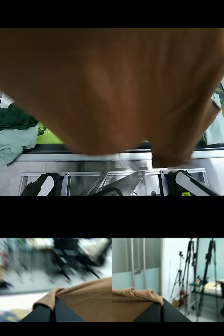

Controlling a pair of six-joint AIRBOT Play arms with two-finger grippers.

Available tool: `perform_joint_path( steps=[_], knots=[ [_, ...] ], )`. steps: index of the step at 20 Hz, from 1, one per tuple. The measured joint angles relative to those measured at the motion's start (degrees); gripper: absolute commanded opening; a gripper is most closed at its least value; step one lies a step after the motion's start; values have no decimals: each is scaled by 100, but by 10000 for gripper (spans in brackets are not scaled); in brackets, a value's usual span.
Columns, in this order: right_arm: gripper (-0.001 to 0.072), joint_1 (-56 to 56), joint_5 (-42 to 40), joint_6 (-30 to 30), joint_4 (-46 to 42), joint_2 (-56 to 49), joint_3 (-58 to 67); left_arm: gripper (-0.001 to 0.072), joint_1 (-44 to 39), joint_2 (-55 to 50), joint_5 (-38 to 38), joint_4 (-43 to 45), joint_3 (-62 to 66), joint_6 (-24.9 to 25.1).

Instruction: Fold the shirts.

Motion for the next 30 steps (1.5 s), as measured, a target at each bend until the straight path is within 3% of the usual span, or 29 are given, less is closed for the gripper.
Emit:
perform_joint_path(
  steps=[2, 6, 11, 12, 13, 14, 17, 19, 20, 24, 30],
  knots=[
    [26, 256, 278, 68, -111, -713, 9, 11, -520, -627, 120, 109, -282, 151],
    [26, 1252, 382, 562, -1550, -2378, 2, 11, -1292, -2177, 503, 739, -505, 313],
    [27, 2026, -588, 1054, -2734, -4419, -4, 14, -1749, -4148, 1517, 1062, -566, 573],
    [67, 2090, -813, 1095, -2774, -4701, -7, 17, -1799, -4459, 1740, 1082, -570, 610],
    [302, 2138, -1016, 1121, -2780, -4927, -4, 17, -1836, -4708, 1971, 1084, -568, 619],
    [384, 2173, -1200, 1154, -2776, -5110, -2, 18, -1860, -4892, 2118, 1088, -538, 638],
    [233, 2173, -1408, 1200, -2771, -5309, 4, 21, -1851, -5239, 2100, 1121, -208, 654],
    [233, 2017, -1250, 1239, -2806, -5193, 9, 629, -1742, -5331, 1711, 1126, 201, 654],
    [231, 1886, -1084, 1318, -2852, -5095, 9, 677, -1655, -5355, 1440, 1130, 426, 647],
    [231, 1130, 136, 1784, -3082, -4675, 4, 676, -1108, -5305, 168, 1154, 920, 254],
    [231, 411, 2175, 2234, -3606, -4345, -461, 667, -138, -4767, -1373, 1200, -551, -120]
  ],
)
